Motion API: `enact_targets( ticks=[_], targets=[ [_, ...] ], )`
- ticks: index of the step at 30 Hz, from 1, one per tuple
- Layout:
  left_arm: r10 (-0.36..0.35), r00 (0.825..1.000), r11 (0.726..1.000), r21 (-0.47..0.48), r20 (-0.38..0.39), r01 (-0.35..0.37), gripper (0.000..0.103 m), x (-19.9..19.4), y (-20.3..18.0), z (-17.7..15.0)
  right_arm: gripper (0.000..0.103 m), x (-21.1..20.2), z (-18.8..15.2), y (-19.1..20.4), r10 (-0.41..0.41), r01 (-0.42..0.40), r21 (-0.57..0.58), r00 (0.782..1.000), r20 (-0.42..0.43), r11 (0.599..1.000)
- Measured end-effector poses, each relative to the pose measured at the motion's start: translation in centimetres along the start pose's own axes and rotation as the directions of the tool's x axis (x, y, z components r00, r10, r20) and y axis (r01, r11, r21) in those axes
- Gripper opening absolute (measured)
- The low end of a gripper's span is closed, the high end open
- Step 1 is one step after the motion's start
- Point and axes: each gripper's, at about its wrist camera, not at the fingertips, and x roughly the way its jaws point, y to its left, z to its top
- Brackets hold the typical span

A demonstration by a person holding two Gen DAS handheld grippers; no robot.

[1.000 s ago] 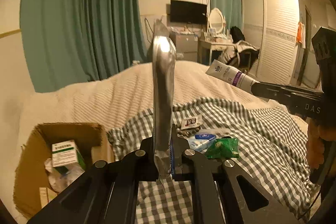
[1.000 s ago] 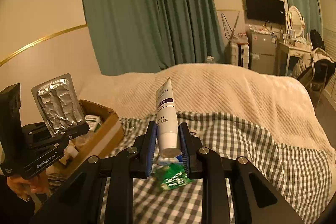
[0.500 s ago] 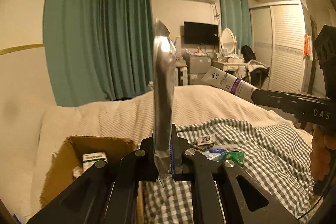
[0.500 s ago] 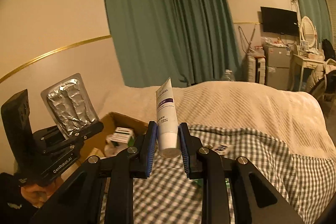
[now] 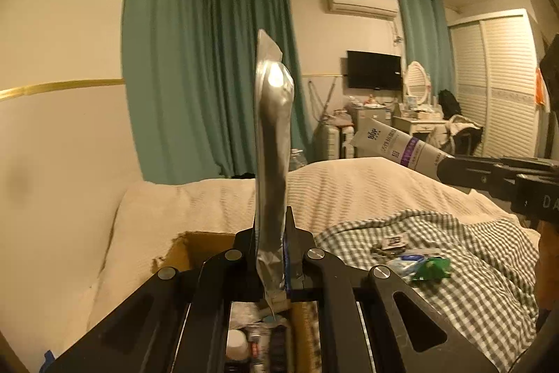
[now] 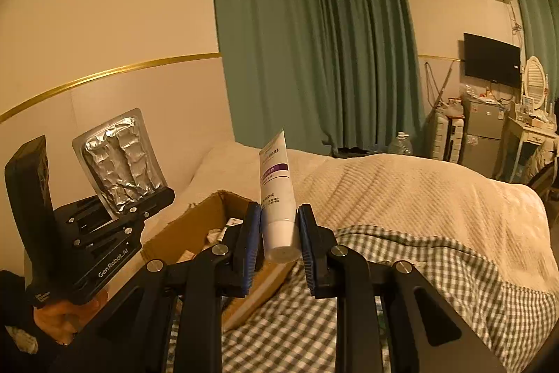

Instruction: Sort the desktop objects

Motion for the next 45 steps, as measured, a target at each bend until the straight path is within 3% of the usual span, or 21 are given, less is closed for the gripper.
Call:
enact_targets(
  ticks=[9, 20, 22, 26, 32, 37, 40, 42, 43, 45],
  targets=[
    [0.045, 0.999, 0.998, -0.045, -0.027, -0.046, 0.007, 1.5, 3.3, -2.0, 0.021, 5.0, -1.0, 4.8, 0.049, -0.054, -0.063, 0.996, -0.077, 0.997],
    [0.065, 0.984, 0.992, -0.098, -0.167, -0.082, 0.007, 7.0, 6.9, -6.4, 0.021, 13.3, -2.5, 7.6, 0.094, -0.108, -0.062, 0.976, -0.198, 0.992],
    [0.048, 0.98, 0.989, -0.129, -0.193, -0.073, 0.007, 8.1, 7.5, -7.4, 0.021, 14.9, -2.7, 7.4, 0.094, -0.11, -0.064, 0.972, -0.216, 0.992],
    [0.072, 0.971, 0.991, -0.093, -0.23, -0.095, 0.007, 10.3, 7.1, -9.5, 0.021, 18.2, -3.8, 6.9, 0.088, -0.108, -0.059, 0.96, -0.267, 0.992],
    [0.053, 0.952, 0.991, -0.102, -0.302, -0.088, 0.007, 13.5, 7.2, -11.8, 0.021, 22.8, -6.3, 6.2, 0.073, -0.095, -0.045, 0.931, -0.358, 0.994],
    [0.006, 0.955, 0.984, -0.166, -0.295, -0.058, 0.009, 13.2, 8.4, -12.0, 0.022, 25.1, -7.7, 5.5, 0.052, -0.07, -0.029, 0.912, -0.407, 0.997],
    [0.024, 0.951, 0.984, -0.16, -0.308, -0.077, 0.01, 13.2, 8.2, -12.1, 0.033, 25.6, -7.8, 5.6, 0.036, -0.054, -0.031, 0.907, -0.419, 0.998],
    [0.028, 0.951, 0.984, -0.159, -0.307, -0.08, 0.022, 13.0, 8.0, -11.8, 0.055, 25.5, -7.5, 5.5, 0.027, -0.042, -0.028, 0.914, -0.405, 0.999],
    [0.033, 0.952, 0.983, -0.164, -0.305, -0.086, 0.029, 12.7, 8.0, -11.8, 0.057, 25.0, -7.5, 5.6, 0.027, -0.041, -0.026, 0.917, -0.398, 0.999],
    [0.062, 0.951, 0.977, -0.175, -0.303, -0.119, 0.053, 12.4, 8.5, -11.5, 0.058, 24.1, -6.9, 5.6, 0.015, -0.028, -0.029, 0.924, -0.382, 0.999]
  ],
)
